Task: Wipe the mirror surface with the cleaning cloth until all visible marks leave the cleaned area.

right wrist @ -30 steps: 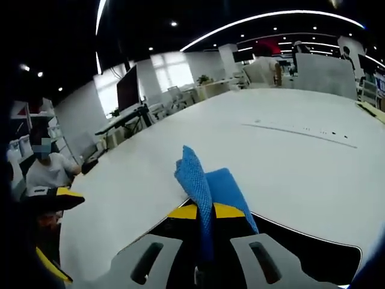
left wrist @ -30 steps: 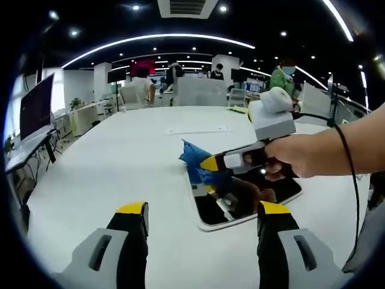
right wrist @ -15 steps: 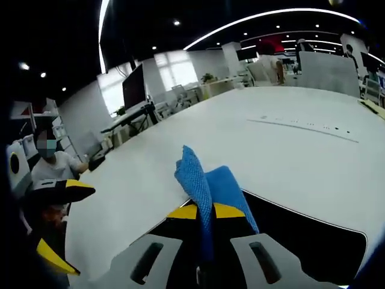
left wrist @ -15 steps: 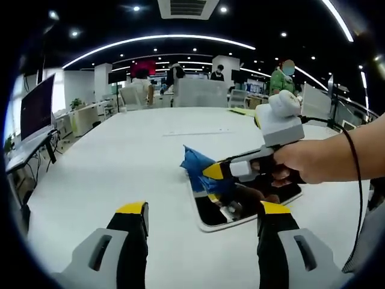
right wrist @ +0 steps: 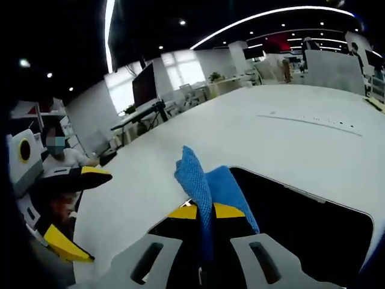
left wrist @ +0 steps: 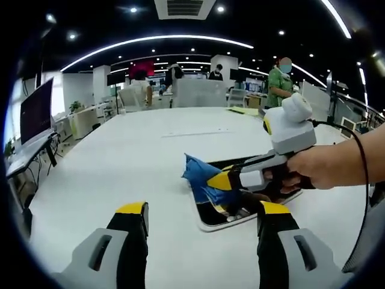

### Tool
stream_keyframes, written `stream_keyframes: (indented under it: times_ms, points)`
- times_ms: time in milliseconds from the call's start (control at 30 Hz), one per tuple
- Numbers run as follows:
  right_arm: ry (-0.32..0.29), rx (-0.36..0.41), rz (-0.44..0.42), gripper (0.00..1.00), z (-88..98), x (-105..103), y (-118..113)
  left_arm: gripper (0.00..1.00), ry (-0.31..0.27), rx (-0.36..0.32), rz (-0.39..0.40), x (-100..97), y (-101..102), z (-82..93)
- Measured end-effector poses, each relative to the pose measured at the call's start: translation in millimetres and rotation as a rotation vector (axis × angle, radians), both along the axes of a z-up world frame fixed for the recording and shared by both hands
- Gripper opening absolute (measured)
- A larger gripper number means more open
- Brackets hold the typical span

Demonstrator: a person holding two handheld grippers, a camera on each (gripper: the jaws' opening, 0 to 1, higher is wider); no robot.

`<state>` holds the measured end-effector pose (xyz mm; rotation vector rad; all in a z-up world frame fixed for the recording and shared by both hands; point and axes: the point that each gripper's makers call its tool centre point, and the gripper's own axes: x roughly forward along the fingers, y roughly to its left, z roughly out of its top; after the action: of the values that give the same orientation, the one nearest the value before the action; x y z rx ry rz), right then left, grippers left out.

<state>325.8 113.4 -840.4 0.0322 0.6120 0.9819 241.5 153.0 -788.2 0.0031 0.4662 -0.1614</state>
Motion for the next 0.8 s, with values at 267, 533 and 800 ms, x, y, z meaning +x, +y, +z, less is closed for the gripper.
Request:
stream_keyframes:
  times_ms: [267, 533, 800]
  points:
    - [0.006, 0.006, 0.010, 0.03, 0.0, -6.0, -0.4, 0.74, 0.001, 0.005, -0.004, 0.0, -0.2, -0.5]
    - [0.004, 0.008, 0.008, 0.03, 0.0, -6.8, -0.5, 0.73, -0.002, 0.004, -0.007, 0.2, -1.1, -0.1]
    - [0.007, 0.014, 0.006, 0.03, 0.3, -7.8, -0.7, 0.73, -0.002, 0.002, -0.009, 0.6, -1.6, 0.1]
